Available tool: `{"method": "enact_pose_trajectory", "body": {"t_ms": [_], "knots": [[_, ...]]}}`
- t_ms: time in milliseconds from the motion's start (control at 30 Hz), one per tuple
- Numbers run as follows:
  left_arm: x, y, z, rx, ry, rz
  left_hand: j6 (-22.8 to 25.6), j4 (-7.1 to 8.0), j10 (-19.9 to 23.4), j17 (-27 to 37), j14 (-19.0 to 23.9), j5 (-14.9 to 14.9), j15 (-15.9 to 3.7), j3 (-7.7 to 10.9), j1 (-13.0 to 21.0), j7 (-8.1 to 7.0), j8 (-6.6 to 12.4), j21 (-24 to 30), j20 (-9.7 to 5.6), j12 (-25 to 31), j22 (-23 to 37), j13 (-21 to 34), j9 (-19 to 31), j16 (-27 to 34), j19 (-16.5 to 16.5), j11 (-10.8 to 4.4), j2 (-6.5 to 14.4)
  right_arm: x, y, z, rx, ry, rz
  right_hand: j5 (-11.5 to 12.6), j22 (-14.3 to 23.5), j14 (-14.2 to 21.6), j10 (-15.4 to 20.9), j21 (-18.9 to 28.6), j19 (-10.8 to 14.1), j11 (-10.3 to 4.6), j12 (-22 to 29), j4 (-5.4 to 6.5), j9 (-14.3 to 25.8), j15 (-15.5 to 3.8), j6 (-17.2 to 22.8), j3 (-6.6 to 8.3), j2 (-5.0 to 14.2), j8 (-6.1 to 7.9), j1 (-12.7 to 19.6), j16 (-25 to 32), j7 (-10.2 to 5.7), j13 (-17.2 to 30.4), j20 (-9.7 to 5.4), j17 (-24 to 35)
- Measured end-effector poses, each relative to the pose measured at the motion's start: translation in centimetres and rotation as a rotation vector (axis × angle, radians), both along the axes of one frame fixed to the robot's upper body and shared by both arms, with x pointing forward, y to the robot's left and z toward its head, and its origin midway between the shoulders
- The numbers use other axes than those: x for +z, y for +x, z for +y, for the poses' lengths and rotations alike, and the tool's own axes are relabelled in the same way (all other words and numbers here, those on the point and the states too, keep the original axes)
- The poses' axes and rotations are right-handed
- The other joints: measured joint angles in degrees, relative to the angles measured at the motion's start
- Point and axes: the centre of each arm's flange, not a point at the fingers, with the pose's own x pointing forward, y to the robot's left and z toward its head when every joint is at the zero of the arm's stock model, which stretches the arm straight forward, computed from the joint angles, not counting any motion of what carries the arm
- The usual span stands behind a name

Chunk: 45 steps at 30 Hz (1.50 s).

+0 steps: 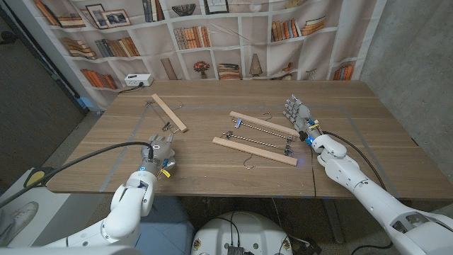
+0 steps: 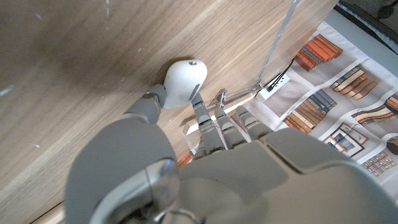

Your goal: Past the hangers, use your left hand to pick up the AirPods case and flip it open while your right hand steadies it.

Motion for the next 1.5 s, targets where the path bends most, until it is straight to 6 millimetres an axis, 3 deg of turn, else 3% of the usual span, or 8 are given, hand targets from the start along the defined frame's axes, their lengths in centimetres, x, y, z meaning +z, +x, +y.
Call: {"method": "enact_pose_trajectory", "body": {"t_ms": [400,767,867,1500], "knots": [[0.1,-0.2,0.3,-0.055,-0.073,-0.035,0.6,0.26,1.1,0.5,3.7,0.0,-1.47,-0.28,4.2,0.0,0.0,0.2,0.95,1.2,0.2,0.0,0.0,0.4,1.9,1.14,0.2,-0.1,0.0,-0.3,0.0,0.009,0.001,0.0,0.0,0.0,0.2,0.0,0.0,-0.21,0.0,0.22,0.0,0.0,0.0,-0.22,0.0,0.0,0.0,0.0,0.0,0.0,0.0,0.0],[0.1,-0.5,0.9,-0.068,-0.094,-0.057,2.0,0.4,1.9,1.1,5.5,-0.2,-2.27,-1.23,6.4,-0.38,0.0,0.3,0.92,5.0,0.2,0.0,0.0,0.9,3.2,1.94,0.1,-0.1,0.0,-0.3,0.005,0.017,-0.001,0.0,0.0,0.0,0.2,0.0,0.0,-0.21,0.0,0.22,0.0,0.0,0.0,-0.22,0.0,0.0,0.0,0.0,0.01,0.0,0.0,0.0],[0.4,-0.7,0.2,-0.139,-0.126,-0.121,2.4,0.4,2.2,1.1,5.5,-0.2,-2.27,-1.58,6.9,-0.31,0.0,0.3,0.74,5.4,0.2,0.0,0.0,0.9,3.3,2.24,0.3,-0.1,0.1,-0.5,0.002,0.024,-0.001,0.0,0.0,0.0,0.2,0.0,0.0,-0.21,0.0,0.22,0.0,0.0,0.0,-0.22,0.21,0.0,-0.2,0.0,0.01,0.0,0.0,0.0],[0.9,-1.3,0.6,-0.21,-0.182,-0.234,2.4,0.72,2.0,1.3,6.4,-0.2,-2.54,-2.82,9.1,-0.4,0.0,0.3,0.64,5.9,0.2,0.0,0.0,0.6,4.1,2.01,0.5,-0.2,-0.1,-0.6,0.006,0.037,-0.005,0.0,0.0,0.0,0.2,0.0,0.0,-0.21,0.0,0.22,0.0,0.0,0.0,-0.22,0.21,0.0,-0.2,0.0,0.01,0.0,0.0,0.0]]}}
